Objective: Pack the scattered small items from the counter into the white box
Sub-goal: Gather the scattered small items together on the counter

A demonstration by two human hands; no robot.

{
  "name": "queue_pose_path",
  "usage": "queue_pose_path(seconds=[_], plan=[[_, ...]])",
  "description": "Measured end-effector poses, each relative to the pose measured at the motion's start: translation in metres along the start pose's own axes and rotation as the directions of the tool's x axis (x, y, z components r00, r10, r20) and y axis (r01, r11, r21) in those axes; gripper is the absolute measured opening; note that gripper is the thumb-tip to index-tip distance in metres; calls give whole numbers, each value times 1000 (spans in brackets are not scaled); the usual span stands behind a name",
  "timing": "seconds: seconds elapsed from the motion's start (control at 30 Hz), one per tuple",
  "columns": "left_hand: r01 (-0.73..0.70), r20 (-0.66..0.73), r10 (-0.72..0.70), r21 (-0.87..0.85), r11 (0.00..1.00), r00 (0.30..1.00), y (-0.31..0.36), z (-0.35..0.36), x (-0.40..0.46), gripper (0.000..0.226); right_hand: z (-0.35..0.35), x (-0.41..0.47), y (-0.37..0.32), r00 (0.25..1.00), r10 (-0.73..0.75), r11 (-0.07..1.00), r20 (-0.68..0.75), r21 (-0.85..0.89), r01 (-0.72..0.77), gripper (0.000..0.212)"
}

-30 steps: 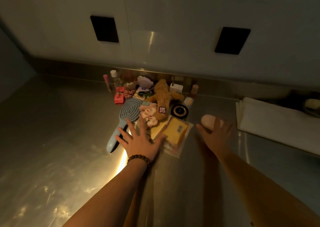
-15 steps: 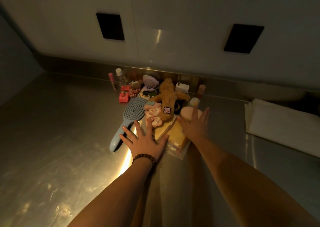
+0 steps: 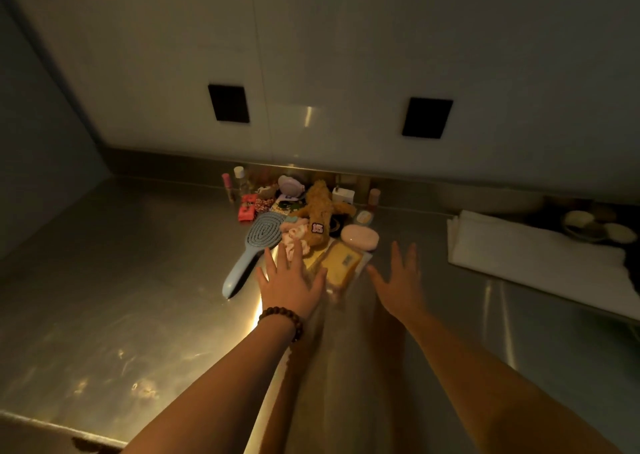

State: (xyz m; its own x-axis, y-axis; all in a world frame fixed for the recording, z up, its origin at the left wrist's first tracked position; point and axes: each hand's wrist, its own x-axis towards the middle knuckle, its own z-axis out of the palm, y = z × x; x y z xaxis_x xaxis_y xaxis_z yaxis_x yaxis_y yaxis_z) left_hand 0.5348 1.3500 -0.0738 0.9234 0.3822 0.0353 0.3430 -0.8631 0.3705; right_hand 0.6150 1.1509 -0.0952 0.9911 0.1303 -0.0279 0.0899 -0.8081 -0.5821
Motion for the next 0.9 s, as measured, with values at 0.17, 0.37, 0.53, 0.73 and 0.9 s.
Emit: queue_pose_path(seconds=[0.17,0.37,0.53,0.73,0.9], plan=[[-20,13,20,-1,1000,1000,32,-2,-35,76,-21,-40,22,999,12,1000,-39,16,-11,84],[-59,27,58,52,997,998,60,2,-81,76,-42,-84,36,992,44,999,-118,19,-42,83],[-131,15,130,40,991,991,80,-2,-112,75,-62,-125,50,978,63,998,-198,13,-61,84],[-261,29,261,12,965,965,107,-2,-160,75,-90,-190,68,945,137,989,-297,-6,-145,84],[-356,128,354,-6,934,926,125,11,-206,79,-110,-254,85,928,173,974,-331,-84,-211,85]])
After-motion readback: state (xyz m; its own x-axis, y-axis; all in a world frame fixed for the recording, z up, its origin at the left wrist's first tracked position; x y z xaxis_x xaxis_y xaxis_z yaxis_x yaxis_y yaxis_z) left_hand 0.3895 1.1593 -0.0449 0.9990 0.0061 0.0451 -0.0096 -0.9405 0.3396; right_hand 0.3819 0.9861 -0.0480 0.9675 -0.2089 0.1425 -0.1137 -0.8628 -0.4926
